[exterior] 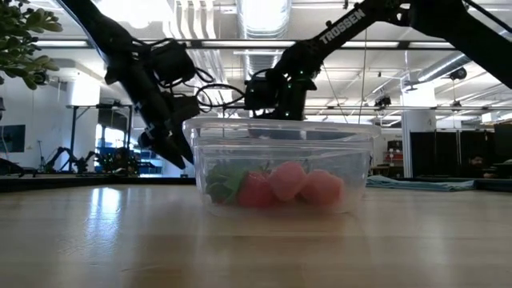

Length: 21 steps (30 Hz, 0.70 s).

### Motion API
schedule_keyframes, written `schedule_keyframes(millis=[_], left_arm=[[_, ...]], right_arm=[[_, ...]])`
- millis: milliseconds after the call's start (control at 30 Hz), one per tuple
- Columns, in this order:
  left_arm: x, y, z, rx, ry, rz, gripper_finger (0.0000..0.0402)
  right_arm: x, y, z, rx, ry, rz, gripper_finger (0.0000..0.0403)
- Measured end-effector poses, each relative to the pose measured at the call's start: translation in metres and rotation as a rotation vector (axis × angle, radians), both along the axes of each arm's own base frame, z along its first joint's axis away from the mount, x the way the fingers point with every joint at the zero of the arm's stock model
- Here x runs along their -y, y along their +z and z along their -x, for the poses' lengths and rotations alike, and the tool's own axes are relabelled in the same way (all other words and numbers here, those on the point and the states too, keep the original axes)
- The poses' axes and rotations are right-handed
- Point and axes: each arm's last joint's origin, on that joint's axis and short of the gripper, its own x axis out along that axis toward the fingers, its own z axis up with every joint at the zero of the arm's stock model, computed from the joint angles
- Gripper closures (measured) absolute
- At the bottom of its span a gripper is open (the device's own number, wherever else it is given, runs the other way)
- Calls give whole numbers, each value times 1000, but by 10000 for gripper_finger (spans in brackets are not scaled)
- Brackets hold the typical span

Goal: Pick and placing Produce into tupperware
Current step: Put the peach into the transparent bin

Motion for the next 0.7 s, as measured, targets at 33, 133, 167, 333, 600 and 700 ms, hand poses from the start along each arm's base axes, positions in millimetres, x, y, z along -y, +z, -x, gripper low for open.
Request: schedule_keyframes(millis=[33, 133, 167, 333, 600, 700], left_arm=[[0, -1, 0, -5, 0, 2, 133], [-1, -5, -2, -10, 0, 5, 133], [-1, -6, -2, -14, 1, 7, 133], [-2, -7, -3, -10, 6, 11, 133], [-1, -1, -2, 13, 6, 1, 133], [-1, 0, -2, 20, 7, -2, 133]], right_arm=[[1, 0, 0, 6, 0, 3, 175], [2, 1, -2, 23, 6, 14, 176], [3, 1, -2, 27, 5, 16, 176], [4, 1, -3, 40, 3, 21, 177], [5, -3, -5, 75, 5, 38, 177], [5, -6, -4, 71, 10, 38, 177]])
